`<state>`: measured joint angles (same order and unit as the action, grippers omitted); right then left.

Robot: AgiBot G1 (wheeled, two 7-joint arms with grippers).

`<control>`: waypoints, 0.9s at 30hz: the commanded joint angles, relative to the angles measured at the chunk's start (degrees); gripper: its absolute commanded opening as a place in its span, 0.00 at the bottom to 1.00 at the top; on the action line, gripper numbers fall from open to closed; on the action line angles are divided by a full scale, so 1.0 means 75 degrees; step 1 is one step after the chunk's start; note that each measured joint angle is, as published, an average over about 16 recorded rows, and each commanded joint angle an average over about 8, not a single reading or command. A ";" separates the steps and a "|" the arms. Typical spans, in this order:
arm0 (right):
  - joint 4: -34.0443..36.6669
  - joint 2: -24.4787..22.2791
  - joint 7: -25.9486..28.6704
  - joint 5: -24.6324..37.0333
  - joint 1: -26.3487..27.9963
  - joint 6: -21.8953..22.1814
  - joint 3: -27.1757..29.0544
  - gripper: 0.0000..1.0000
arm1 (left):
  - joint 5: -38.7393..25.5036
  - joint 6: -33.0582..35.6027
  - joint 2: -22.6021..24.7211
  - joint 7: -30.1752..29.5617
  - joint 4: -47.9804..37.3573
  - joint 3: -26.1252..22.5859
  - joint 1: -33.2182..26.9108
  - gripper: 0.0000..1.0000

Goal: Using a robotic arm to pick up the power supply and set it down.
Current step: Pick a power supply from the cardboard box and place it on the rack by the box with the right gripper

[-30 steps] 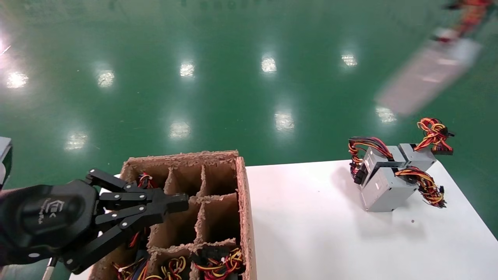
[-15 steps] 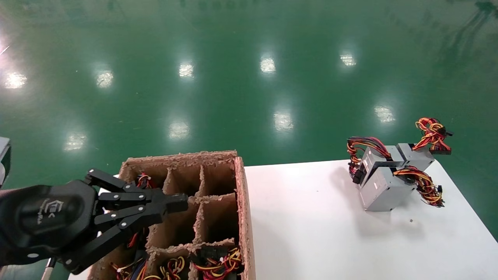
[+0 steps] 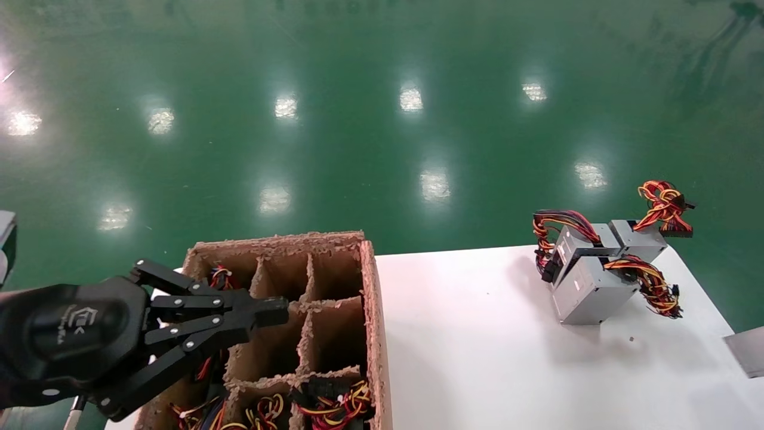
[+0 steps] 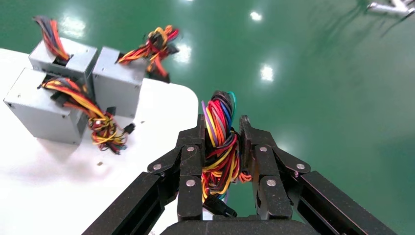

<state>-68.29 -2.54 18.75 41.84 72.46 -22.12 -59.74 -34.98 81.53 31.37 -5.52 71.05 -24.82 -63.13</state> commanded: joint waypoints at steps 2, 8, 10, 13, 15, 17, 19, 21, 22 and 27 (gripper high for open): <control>0.0115 0.0283 -0.0263 -0.0393 -0.0118 0.0389 -0.0347 0.00 | 0.0000 0.0000 0.0000 0.0000 0.0000 0.0000 0.0000 0.00; 0.0948 0.1165 -0.1044 -0.0917 -0.0199 0.0578 -0.0280 0.00 | 0.0000 0.0000 0.0000 0.0000 0.0000 0.0000 0.0000 0.00; 0.1236 0.1426 -0.1311 -0.1059 -0.0204 0.0495 -0.0162 0.00 | 0.0000 0.0000 0.0000 0.0000 0.0000 0.0000 0.0000 0.00; 0.1707 0.1824 -0.1744 -0.1264 -0.0198 0.0258 0.0057 0.00 | 0.0000 0.0000 0.0000 0.0000 0.0000 0.0000 0.0000 0.00; 0.2064 0.2099 -0.2061 -0.1391 -0.0186 0.0041 0.0221 0.00 | 0.0000 0.0000 0.0000 0.0000 0.0000 0.0000 0.0000 0.00; 0.2460 0.2386 -0.2401 -0.1504 -0.0160 -0.0196 0.0390 0.00 | 0.0000 0.0000 0.0000 0.0000 0.0000 0.0000 0.0000 0.00; 0.2900 0.2681 -0.2761 -0.1587 -0.0111 -0.0439 0.0555 0.00 | 0.0000 0.0000 0.0000 0.0000 0.0000 0.0000 0.0000 0.00; 0.3346 0.2943 -0.3098 -0.1652 -0.0046 -0.0681 0.0705 0.00 | 0.0000 0.0000 0.0000 0.0000 0.0000 0.0000 0.0000 0.00; 0.3577 0.3070 -0.3262 -0.1677 -0.0005 -0.0798 0.0775 0.00 | 0.0000 0.0000 0.0000 0.0000 0.0000 0.0000 0.0000 0.00; 0.4700 0.3616 -0.3931 -0.1747 0.0275 -0.1334 0.1038 0.00 | 0.0000 0.0000 0.0000 0.0000 0.0000 0.0000 0.0000 0.00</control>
<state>-33.20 24.50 -10.34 28.96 74.83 -31.99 -52.25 -34.98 81.53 31.37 -5.51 71.05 -24.82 -63.13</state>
